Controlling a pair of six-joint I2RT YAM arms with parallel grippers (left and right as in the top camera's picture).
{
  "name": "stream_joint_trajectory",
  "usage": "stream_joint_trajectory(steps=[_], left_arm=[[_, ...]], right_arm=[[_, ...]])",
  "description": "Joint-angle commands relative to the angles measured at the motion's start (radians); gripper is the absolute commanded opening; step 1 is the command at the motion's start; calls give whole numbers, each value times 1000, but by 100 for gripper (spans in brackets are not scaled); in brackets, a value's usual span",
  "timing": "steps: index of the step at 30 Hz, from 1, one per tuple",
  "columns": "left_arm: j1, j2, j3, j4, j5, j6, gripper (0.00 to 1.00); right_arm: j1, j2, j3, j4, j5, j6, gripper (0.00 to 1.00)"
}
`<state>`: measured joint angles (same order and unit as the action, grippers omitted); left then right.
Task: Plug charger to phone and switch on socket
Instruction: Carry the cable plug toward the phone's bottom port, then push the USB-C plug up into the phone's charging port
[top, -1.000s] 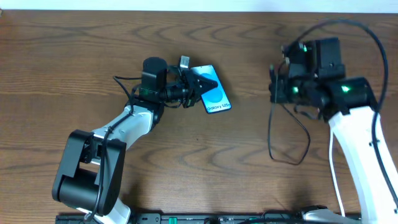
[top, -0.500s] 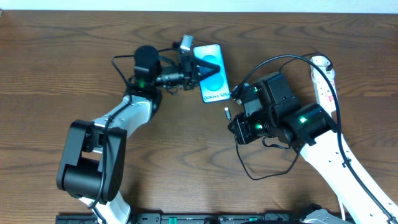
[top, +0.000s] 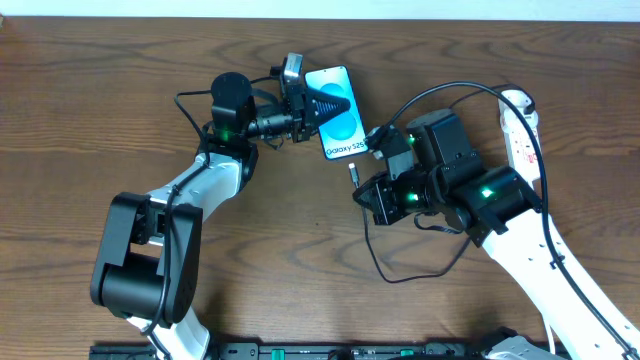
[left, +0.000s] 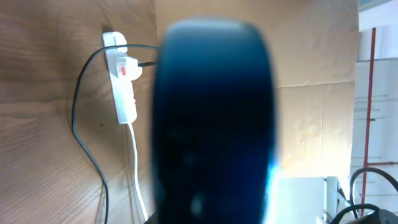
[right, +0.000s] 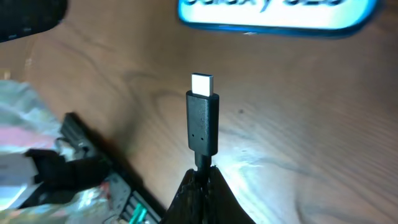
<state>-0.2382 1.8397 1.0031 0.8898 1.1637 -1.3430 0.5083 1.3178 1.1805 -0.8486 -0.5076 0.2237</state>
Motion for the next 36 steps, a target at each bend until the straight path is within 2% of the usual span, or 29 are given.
stream_joint_trajectory(steps=[1, 5, 7, 9, 12, 15, 24, 36], left_arm=[[2, -3, 29, 50, -1, -9, 7], [2, -3, 29, 59, 1, -8, 7], [2, -3, 29, 59, 11, -8, 8], [2, -3, 29, 59, 11, -8, 7], [2, -3, 29, 59, 11, -8, 7], [2, -3, 29, 60, 14, -9, 8], [2, -3, 29, 126, 71, -8, 7], [-29, -3, 29, 123, 56, -9, 8]], right_arm=[[10, -7, -9, -6, -93, -2, 1], [5, -39, -11, -97, -93, -16, 1], [8, -125, -19, -114, -63, -38, 1], [18, -204, -87, -48, -19, -27, 1], [19, -264, -257, 146, -16, 85, 1], [19, -251, -357, 327, -23, 165, 1], [-4, -167, -358, 468, -11, 165, 1], [-4, -165, -358, 516, -6, 188, 1]])
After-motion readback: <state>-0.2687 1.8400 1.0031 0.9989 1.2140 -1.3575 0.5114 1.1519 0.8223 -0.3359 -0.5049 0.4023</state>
